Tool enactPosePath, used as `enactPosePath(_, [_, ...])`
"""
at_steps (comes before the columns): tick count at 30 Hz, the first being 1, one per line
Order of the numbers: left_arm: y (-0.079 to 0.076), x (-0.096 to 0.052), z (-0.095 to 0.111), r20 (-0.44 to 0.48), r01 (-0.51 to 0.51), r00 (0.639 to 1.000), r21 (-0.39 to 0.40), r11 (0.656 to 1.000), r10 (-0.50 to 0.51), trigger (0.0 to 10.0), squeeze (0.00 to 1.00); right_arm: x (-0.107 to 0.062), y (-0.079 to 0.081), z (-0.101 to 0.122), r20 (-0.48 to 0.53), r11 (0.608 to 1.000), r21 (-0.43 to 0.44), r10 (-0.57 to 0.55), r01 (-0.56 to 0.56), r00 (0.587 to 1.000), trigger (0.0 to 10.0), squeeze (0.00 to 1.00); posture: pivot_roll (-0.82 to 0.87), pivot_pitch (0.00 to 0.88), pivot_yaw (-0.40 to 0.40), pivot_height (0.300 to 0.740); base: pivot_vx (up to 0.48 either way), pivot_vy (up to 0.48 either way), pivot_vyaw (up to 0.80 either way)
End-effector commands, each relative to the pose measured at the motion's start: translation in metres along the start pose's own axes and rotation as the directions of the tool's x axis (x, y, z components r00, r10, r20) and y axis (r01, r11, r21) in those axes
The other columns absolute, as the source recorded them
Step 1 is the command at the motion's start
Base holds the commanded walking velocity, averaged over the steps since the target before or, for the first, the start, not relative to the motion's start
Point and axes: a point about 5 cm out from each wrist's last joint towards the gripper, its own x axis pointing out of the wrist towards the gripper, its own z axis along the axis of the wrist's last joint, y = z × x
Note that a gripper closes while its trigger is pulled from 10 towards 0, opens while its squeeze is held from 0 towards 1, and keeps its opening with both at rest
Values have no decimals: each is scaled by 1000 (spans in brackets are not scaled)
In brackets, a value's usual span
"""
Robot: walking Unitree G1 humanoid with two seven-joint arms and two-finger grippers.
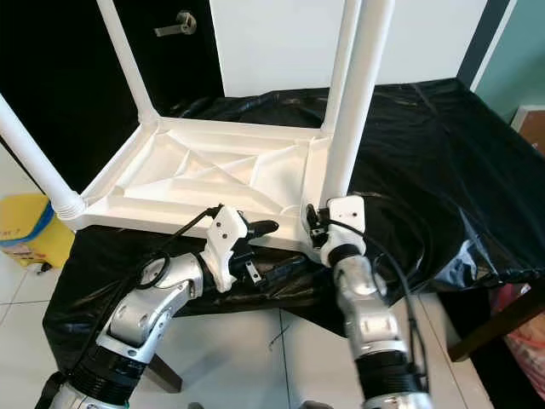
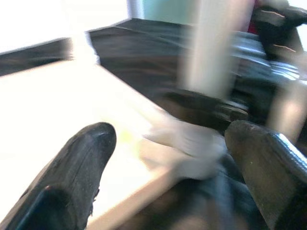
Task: Building children table
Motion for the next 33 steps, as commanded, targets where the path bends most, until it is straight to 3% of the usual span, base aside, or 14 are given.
enactPosePath(1, [4, 0, -1, -17, -41, 999, 8, 999, 41, 10000, 0, -6, 1, -20, -106, 997, 40, -66, 71, 992, 4235, 0, -158, 34, -1, 740, 0, 0, 0])
enactPosePath(2, [5, -1, -1, -15, -54, 998, 10, 999, 54, 10000, 0, -6, 6, -18, -93, 997, 51, -54, 59, 994, 10000, 0, -154, 35, 1, 740, 0, 0, 0])
enactPosePath(7, [8, -1, -1, -17, -74, 997, 12, 997, 75, 10000, 0, -3, 13, -12, -59, 998, 52, -16, 19, 998, 10000, 0, -151, 32, 4, 740, 0, 0, 0])
enactPosePath(16, [10, 0, 0, -3, -102, 995, 60, 993, 102, 10000, 0, 0, 6, -3, -14, 999, 28, 15, -15, 1000, 10000, 0, -151, 29, 7, 740, 0, 0, 0])
enactPosePath(17, [8, 0, -2, -6, -100, 995, 81, 992, 101, 10000, 0, 0, 4, -2, 1, 999, 24, 40, -40, 999, 10000, 855, -148, 36, 5, 740, 0, 0, 0])
enactPosePath(18, [8, 0, -2, -6, -100, 995, 81, 992, 101, 10000, 0, 0, 4, -2, 1, 999, 24, 40, -40, 999, 10000, 855, -148, 36, 5, 740, 0, 0, 0])
enactPosePath(19, [7, -1, -3, -10, -98, 995, 94, 991, 99, 10000, 0, 0, 2, -1, 11, 998, 21, 57, -57, 998, 10000, 1000, -148, 36, 5, 740, 0, 0, 0])
enactPosePath(22, [6, -2, -3, -11, -92, 996, 99, 991, 94, 10000, 0, 1, 0, 1, 25, 997, 25, 78, -79, 997, 10000, 1000, -147, 48, 4, 740, 0, 0, 0])
enactPosePath(26, [1, -6, -10, -49, -49, 997, 123, 991, 56, 10000, 0, -1, -15, 12, 69, 970, -12, 242, -241, 968, 10000, 1000, -152, 75, 3, 740, 0, 0, 0])
enactPosePath(28, [0, -6, -10, -46, -51, 997, 127, 991, 57, 10000, 0, -2, -17, 13, 71, 968, -20, 252, -251, 965, 10000, 1000, -152, 75, 3, 740, 0, 0, 0])
enactPosePath(33, [-2, -6, -12, -54, -21, 998, 128, 992, 28, 10000, 0, -2, -33, 18, 53, 924, -79, 379, -375, 924, 10000, 1000, -157, 80, 5, 740, 0, 0, 0])
